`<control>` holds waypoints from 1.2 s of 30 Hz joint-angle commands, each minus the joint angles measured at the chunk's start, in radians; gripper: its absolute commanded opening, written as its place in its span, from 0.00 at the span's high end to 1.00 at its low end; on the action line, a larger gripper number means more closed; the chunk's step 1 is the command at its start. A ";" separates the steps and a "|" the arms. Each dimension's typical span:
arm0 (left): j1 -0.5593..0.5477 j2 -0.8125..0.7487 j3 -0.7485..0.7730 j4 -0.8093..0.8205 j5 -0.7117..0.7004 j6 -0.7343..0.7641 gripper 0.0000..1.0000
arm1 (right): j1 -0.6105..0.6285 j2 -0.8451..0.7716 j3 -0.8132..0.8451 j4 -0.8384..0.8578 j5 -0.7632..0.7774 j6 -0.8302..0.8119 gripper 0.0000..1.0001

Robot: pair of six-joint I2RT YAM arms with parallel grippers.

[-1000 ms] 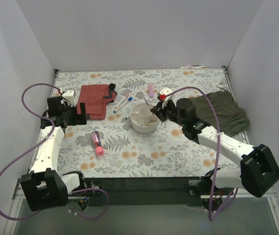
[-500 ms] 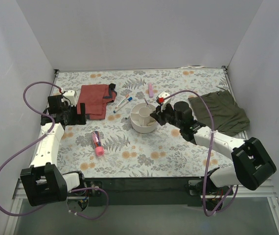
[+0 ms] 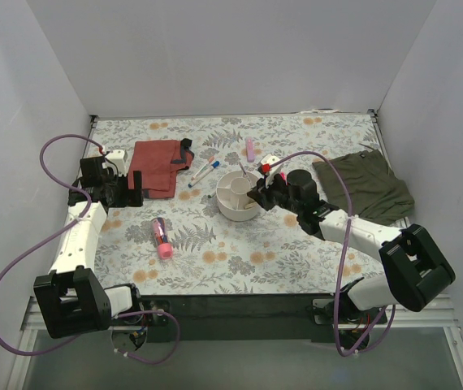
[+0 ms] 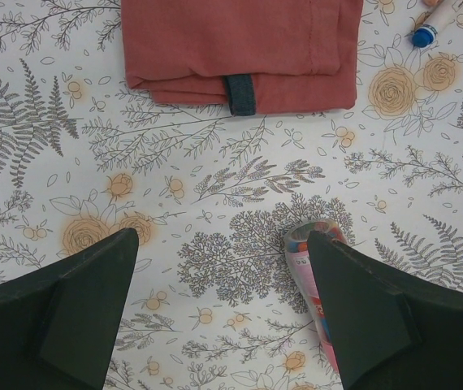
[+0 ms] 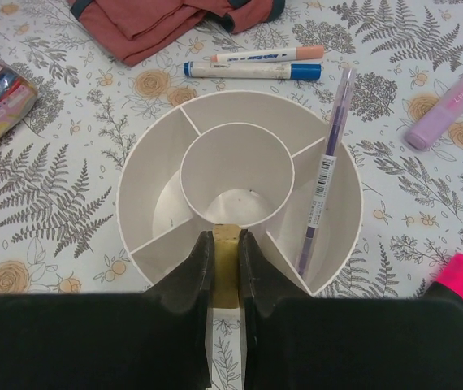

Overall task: Sort the stationery into containers
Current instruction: Place the stationery in the storage box.

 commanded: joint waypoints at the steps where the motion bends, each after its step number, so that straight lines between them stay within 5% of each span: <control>1: 0.003 -0.019 0.016 0.007 -0.003 0.009 0.14 | -0.004 -0.005 0.008 0.052 -0.017 0.005 0.83; 6: 0.004 -0.016 0.016 0.014 0.005 0.006 0.14 | -0.004 -0.005 0.014 0.052 -0.011 -0.005 0.80; 13: 0.003 -0.015 0.013 0.022 0.011 0.004 0.14 | -0.004 -0.013 0.021 0.036 -0.016 -0.011 0.59; 22: 0.004 -0.015 0.003 0.034 0.019 0.003 0.14 | -0.006 -0.016 0.032 0.000 -0.023 -0.005 0.58; 28: 0.004 -0.022 -0.004 0.034 0.023 0.001 0.14 | -0.047 0.001 0.075 -0.060 -0.121 0.102 0.46; 36: 0.004 -0.036 -0.018 0.048 0.033 -0.009 0.14 | -0.102 -0.037 0.139 -0.133 -0.122 0.151 0.47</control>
